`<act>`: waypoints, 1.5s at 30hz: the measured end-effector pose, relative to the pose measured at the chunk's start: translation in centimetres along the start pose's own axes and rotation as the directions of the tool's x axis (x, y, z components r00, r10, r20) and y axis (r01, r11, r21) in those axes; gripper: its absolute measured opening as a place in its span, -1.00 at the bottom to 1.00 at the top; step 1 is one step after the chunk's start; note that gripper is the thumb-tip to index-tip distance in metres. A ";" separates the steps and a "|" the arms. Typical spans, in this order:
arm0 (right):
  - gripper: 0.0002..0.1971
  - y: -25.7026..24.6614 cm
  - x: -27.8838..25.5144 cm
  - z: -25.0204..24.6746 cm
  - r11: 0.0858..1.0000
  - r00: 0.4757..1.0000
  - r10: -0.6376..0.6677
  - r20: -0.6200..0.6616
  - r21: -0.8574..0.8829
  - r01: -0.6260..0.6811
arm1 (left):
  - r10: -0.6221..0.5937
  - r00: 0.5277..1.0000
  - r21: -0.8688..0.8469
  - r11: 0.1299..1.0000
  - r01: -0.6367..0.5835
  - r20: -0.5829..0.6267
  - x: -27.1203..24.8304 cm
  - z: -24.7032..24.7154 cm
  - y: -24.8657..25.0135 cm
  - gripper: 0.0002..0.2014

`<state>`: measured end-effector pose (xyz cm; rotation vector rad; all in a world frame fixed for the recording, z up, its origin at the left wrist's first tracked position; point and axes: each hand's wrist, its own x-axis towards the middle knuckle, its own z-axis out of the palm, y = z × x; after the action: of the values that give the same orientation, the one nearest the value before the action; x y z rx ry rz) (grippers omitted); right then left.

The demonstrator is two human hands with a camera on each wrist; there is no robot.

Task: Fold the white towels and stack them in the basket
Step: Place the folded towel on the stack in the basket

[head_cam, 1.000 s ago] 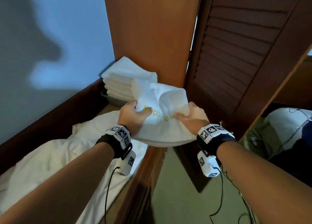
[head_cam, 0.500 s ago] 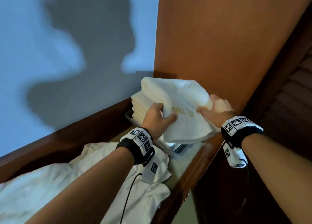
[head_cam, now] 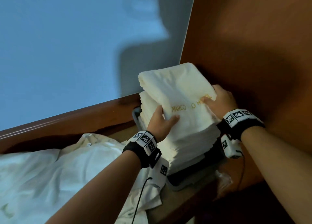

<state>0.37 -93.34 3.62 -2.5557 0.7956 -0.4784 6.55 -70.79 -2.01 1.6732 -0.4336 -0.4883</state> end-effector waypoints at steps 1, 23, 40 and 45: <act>-0.62 0.8 0.3 1.2 0.999 0.997 0.030 0.064 0.021 -0.031 | -0.102 0.994 -0.023 0.994 0.103 0.044 0.3 0.1 -0.7 -0.53; -0.26 2.3 -2.1 5.4 0.940 0.972 -0.153 0.179 -0.277 0.199 | 0.380 0.925 0.809 0.543 -0.225 0.002 5.7 -3.6 1.3 -0.27; 0.12 3.0 0.4 11.9 0.966 0.794 0.029 0.607 -0.223 0.135 | -0.134 0.955 0.933 0.285 -0.220 0.266 17.7 -3.9 -3.8 0.08; 0.12 3.4 0.5 11.4 0.959 0.792 0.030 0.610 -0.240 0.148 | -0.157 0.949 0.935 0.275 -0.222 0.272 17.1 -4.0 -2.5 0.04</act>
<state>4.13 -92.91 -7.66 -2.7322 0.5602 0.4794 23.08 -76.33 -5.27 2.8092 -1.2043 -0.4790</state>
